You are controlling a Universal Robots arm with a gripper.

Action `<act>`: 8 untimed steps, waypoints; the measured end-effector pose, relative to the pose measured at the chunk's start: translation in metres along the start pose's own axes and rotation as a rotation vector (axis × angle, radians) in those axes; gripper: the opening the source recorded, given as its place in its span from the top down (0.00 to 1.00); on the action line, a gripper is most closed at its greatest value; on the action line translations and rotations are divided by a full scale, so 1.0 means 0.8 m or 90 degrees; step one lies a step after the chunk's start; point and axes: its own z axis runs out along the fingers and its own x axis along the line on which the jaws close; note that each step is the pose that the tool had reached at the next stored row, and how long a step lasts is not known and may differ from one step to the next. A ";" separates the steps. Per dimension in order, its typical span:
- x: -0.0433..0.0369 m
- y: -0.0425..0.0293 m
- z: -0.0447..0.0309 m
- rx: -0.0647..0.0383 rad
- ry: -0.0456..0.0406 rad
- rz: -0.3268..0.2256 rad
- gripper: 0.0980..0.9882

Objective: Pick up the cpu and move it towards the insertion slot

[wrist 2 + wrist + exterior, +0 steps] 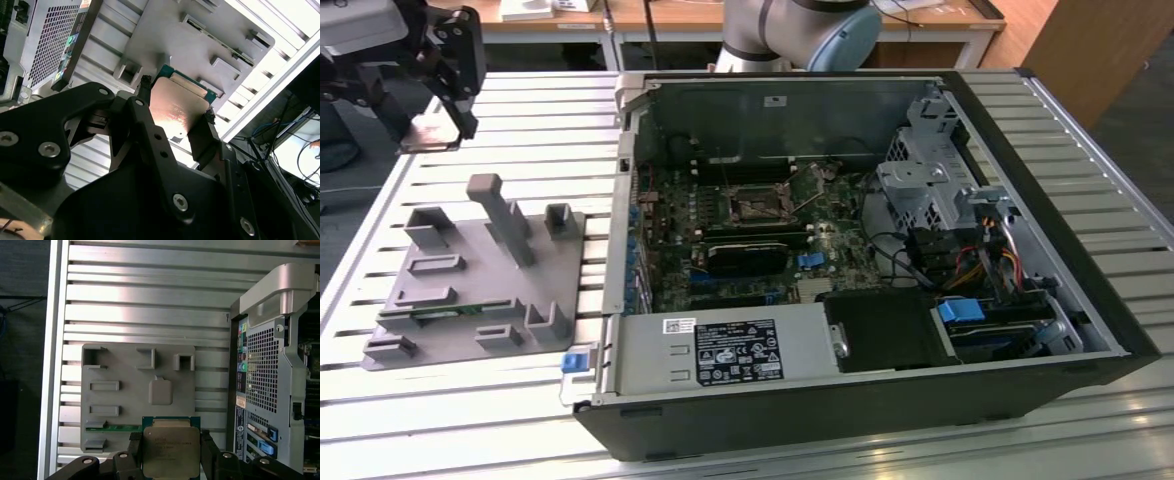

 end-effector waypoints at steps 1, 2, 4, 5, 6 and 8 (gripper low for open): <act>-0.001 0.0000 0.0001 0.000 -0.0001 0.000 0.50; -0.001 -0.0001 0.0001 0.000 -0.0001 0.000 0.50; -0.003 -0.0001 0.0001 0.000 0.0000 0.000 0.50; -0.003 -0.0001 0.0001 0.000 0.0000 0.000 0.50; -0.004 -0.0001 0.0001 0.000 -0.0001 0.000 0.50; -0.005 -0.0002 0.0001 0.000 0.0000 0.000 0.50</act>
